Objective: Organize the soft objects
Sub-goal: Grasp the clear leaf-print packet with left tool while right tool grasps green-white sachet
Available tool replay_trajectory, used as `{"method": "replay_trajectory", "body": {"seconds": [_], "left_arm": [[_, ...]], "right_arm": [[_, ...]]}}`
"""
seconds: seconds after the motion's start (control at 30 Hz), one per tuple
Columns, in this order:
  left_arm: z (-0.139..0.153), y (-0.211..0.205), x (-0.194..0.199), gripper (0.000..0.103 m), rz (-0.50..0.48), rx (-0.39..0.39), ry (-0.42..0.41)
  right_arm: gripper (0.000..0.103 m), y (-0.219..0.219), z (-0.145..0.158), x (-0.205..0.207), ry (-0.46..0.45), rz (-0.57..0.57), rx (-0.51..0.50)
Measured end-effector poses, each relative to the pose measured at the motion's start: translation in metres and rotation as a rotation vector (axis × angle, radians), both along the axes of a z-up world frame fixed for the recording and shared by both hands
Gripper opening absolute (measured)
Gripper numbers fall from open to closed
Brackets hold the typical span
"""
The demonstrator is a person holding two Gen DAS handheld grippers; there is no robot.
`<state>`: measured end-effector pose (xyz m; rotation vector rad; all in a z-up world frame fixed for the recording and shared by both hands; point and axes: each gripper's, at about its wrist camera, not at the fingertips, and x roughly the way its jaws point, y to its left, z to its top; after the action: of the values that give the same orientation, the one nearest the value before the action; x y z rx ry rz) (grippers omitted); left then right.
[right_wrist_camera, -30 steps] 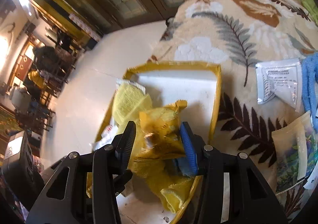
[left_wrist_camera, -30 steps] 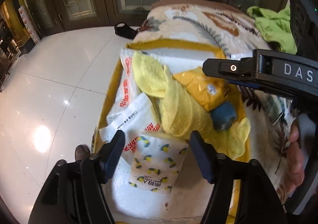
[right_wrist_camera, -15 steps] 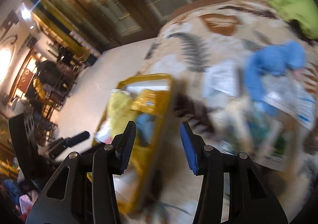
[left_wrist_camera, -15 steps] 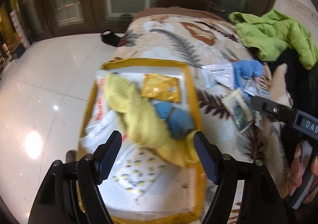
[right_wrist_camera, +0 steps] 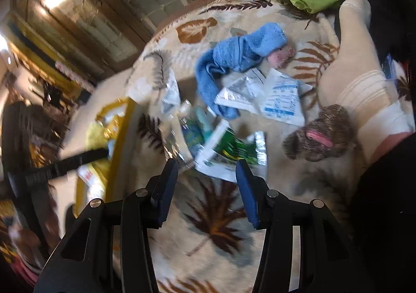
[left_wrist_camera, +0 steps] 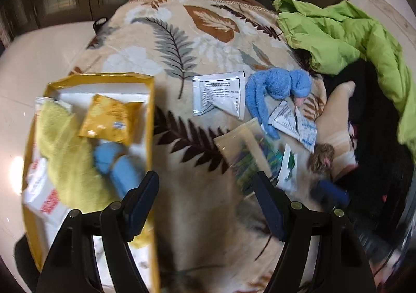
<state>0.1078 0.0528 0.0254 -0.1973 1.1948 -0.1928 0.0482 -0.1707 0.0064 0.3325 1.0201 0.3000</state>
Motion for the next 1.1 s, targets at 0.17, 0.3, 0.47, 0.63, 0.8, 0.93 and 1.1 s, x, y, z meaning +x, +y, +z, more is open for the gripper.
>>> {"method": "replay_trajectory", "body": {"seconds": [0.17, 0.3, 0.47, 0.63, 0.8, 0.93, 1.1], "left_arm": [[-0.016, -0.021, 0.017, 0.075, 0.033, 0.024, 0.04], [-0.029, -0.034, 0.027, 0.075, 0.064, 0.0, 0.081], [-0.041, -0.049, 0.033, 0.075, 0.102, -0.02, 0.113], [-0.049, -0.059, 0.04, 0.075, 0.131, -0.039, 0.131], [-0.061, -0.071, 0.043, 0.075, 0.114, -0.039, 0.157], [-0.069, -0.062, 0.04, 0.075, 0.127, -0.06, 0.156], [-0.07, -0.051, 0.039, 0.07, 0.134, -0.049, 0.152]], "right_arm": [[0.046, -0.013, -0.018, 0.004, 0.05, -0.03, 0.061], [0.052, -0.027, -0.025, 0.009, 0.083, -0.095, 0.157], [0.052, -0.026, -0.023, 0.008, 0.07, -0.082, 0.122], [0.052, -0.023, -0.027, 0.013, 0.08, -0.072, 0.104], [0.052, -0.026, -0.032, 0.016, 0.095, -0.083, 0.116], [0.052, -0.03, -0.034, 0.018, 0.097, -0.098, 0.12], [0.052, -0.03, -0.036, 0.022, 0.114, -0.11, 0.143]]}}
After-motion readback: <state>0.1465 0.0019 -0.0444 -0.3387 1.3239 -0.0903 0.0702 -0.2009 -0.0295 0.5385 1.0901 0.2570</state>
